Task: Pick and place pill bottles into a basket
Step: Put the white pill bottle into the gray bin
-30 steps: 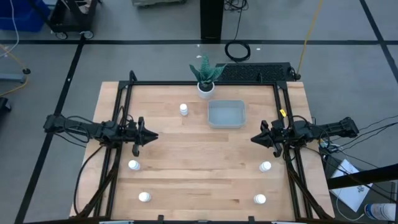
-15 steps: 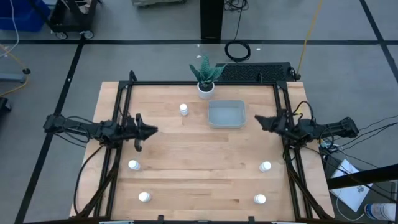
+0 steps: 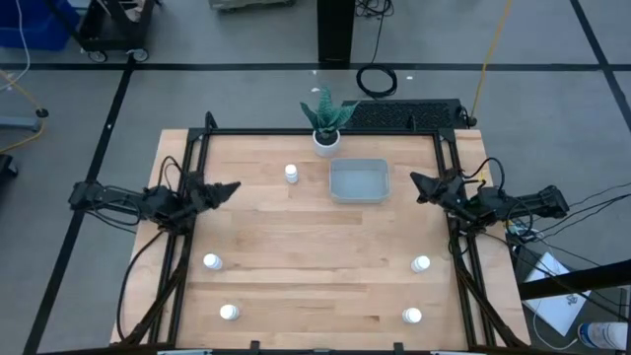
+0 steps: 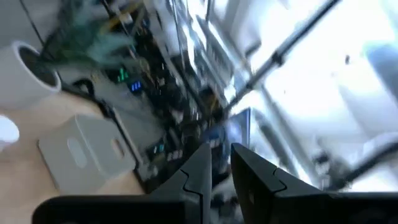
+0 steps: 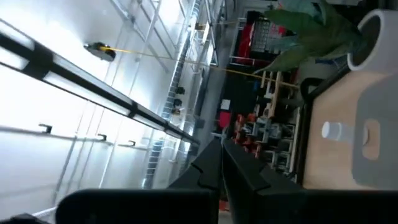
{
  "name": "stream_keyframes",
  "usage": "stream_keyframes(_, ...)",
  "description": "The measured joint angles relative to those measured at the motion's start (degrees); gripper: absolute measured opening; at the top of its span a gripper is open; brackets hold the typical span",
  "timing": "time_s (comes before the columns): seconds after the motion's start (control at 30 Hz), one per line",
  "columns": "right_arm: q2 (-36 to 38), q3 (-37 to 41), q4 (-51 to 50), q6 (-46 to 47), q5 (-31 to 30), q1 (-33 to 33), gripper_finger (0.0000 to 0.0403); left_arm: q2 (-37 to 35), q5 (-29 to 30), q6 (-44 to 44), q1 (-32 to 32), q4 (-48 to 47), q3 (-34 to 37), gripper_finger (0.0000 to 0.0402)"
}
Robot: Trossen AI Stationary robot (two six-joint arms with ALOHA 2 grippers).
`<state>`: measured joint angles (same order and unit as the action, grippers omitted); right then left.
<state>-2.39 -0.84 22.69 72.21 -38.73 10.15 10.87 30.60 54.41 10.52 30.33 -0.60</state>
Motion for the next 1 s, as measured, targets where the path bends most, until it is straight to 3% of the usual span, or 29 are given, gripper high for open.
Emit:
stream_keyframes(0.1, -0.84, 0.0, 5.92, -1.37, 2.28, -0.02, 0.0008, 0.0, 2.99, 3.07, 0.0, 0.92, 0.0, 0.0065)
stream_keyframes(0.23, -3.38, -0.78, 20.33, -12.83, 8.85, -0.02, 0.0008, 0.0, 4.14, 9.31, 0.0, 1.88, 0.0, 0.0065)
stream_keyframes(0.3, -5.6, -3.13, 22.65, -17.86, 10.93, -0.02, 0.0008, 0.0, 4.16, 10.65, 0.0, 2.84, 0.0, 0.0065)
stream_keyframes(0.53, -22.91, -22.46, 3.85, -25.88, 16.82, -0.02, 0.0027, 0.0, 5.72, 9.13, 0.0, 3.75, 0.0, 0.0065)
stream_keyframes(0.7, -39.23, -35.42, -4.73, -30.59, 16.83, -0.47, 0.0089, -0.02, 5.53, 9.11, 0.0, 4.82, 0.0, 0.0065)
stream_keyframes(0.8, -47.0, -40.86, -7.03, -31.13, 19.98, -1.97, 0.0135, -0.01, 5.19, 9.24, 0.0, 4.82, 0.0, 0.0065)
stream_keyframes(1.0, -54.83, -48.95, -11.74, -33.21, 28.72, -3.85, 0.0201, 0.0, 5.27, 7.61, 0.0, 5.11, 0.0, 0.0065)
